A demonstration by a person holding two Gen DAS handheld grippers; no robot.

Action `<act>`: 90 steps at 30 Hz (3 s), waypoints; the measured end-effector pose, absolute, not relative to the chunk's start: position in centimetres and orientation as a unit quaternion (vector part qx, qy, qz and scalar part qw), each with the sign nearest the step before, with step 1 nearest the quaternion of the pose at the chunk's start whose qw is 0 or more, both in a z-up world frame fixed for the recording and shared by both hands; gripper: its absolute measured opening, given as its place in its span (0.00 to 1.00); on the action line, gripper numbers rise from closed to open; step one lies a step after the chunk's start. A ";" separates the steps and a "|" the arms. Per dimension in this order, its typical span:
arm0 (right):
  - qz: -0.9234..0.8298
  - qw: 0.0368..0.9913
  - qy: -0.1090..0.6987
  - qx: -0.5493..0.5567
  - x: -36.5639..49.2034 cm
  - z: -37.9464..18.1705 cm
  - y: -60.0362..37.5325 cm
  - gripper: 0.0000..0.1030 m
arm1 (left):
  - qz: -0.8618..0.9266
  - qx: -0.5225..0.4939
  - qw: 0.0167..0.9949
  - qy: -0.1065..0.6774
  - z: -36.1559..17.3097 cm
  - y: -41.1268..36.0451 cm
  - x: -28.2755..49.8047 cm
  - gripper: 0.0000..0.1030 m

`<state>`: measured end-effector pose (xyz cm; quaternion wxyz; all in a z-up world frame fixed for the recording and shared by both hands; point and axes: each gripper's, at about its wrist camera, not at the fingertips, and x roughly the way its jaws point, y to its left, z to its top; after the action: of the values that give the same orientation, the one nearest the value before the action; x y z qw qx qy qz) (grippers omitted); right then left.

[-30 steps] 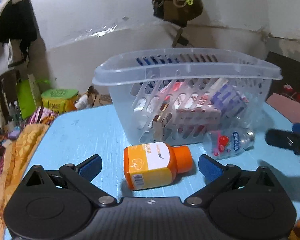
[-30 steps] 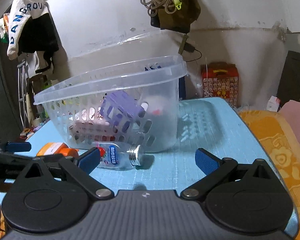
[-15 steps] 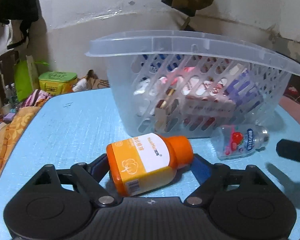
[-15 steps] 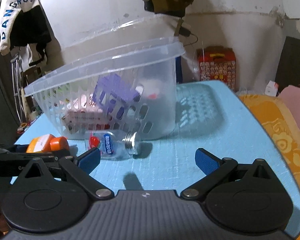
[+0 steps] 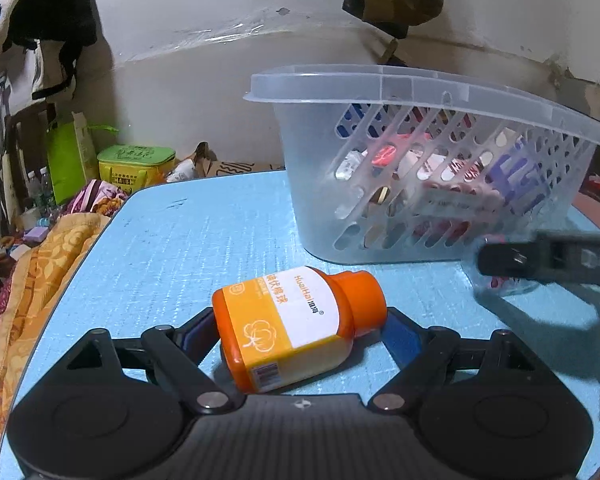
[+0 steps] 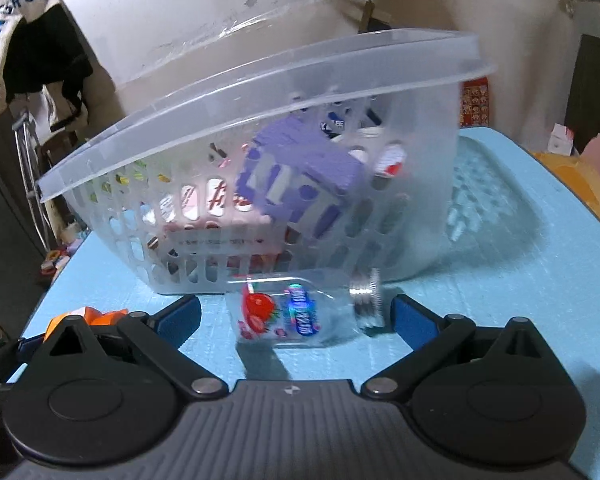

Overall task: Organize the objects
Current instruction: 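Grasp the orange-capped bottle with the left tool while the right tool grasps the strawberry drink bottle, then carry both bottles over the basket and release them inside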

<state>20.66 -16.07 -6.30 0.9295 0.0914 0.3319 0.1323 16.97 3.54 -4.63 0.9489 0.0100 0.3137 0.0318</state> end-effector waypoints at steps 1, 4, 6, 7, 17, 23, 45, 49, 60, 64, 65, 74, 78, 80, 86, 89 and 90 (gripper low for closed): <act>0.133 0.929 0.333 0.088 20.7 -6.3 -15.8 0.97 | 0.031 0.012 0.950 0.312 -4.7 3.5 17.0 0.86; 0.142 0.931 0.328 0.067 20.2 -6.2 -15.5 0.84 | 0.028 0.014 0.950 0.309 -4.7 3.6 16.9 0.86; 0.139 0.937 0.317 0.048 19.6 -6.1 -15.6 0.84 | 0.026 0.016 0.951 0.307 -4.8 3.7 16.9 0.86; 0.140 0.939 0.313 0.034 19.3 -5.9 -15.6 0.84 | 0.026 0.018 0.952 0.306 -4.9 3.6 16.8 0.86; 0.174 0.956 0.236 0.000 14.5 -2.2 -19.3 0.83 | 0.018 0.018 0.961 0.277 -3.7 3.6 15.2 0.86; 0.184 0.965 0.189 0.003 12.0 -1.0 -21.8 0.83 | -0.020 0.034 0.969 0.242 -1.8 1.5 12.2 0.86; 0.207 0.966 0.148 0.038 10.4 -0.1 -27.1 0.83 | -0.014 0.021 0.979 0.202 1.7 0.9 10.2 0.86; 0.214 0.968 0.124 0.038 10.9 1.3 -26.7 0.83 | -0.029 0.015 0.982 0.184 3.0 0.7 10.0 0.86; 0.210 0.963 0.165 0.044 21.6 7.1 -23.8 0.83 | -0.034 -0.042 0.984 0.173 11.0 0.6 18.3 0.86; 0.221 0.957 0.186 0.007 24.6 6.2 -21.9 0.84 | -0.020 -0.043 0.978 0.202 10.9 0.7 22.9 0.86; 0.220 0.957 0.190 0.002 25.0 6.0 -21.6 0.84 | -0.018 -0.052 0.976 0.209 10.8 0.8 23.5 0.86; 0.196 0.966 0.168 -0.029 24.8 5.2 -20.7 1.00 | 0.035 -0.028 0.973 0.225 8.5 0.4 26.3 1.00; 0.198 0.968 0.155 0.009 23.0 5.3 -21.9 1.00 | 0.031 -0.015 0.977 0.209 8.1 1.0 23.6 1.00; 0.196 0.968 0.150 0.051 21.0 4.9 -22.9 1.00 | 0.033 -0.013 0.980 0.195 8.0 1.3 21.4 1.00; 0.167 0.971 0.169 0.011 16.5 5.5 -22.6 1.00 | -0.002 -0.048 0.981 0.188 7.0 1.7 16.8 1.00; 0.166 0.976 0.144 -0.008 14.8 6.2 -22.1 1.00 | 0.021 -0.009 0.980 0.196 7.4 0.8 16.5 1.00; 0.171 0.976 0.137 -0.002 14.5 6.3 -22.0 1.00 | 0.027 -0.006 0.980 0.196 7.4 0.7 16.3 1.00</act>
<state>14.45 -22.02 6.27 0.9756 -0.0023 0.1371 0.1713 16.33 0.71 7.43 0.9802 -0.0061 0.1958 0.0273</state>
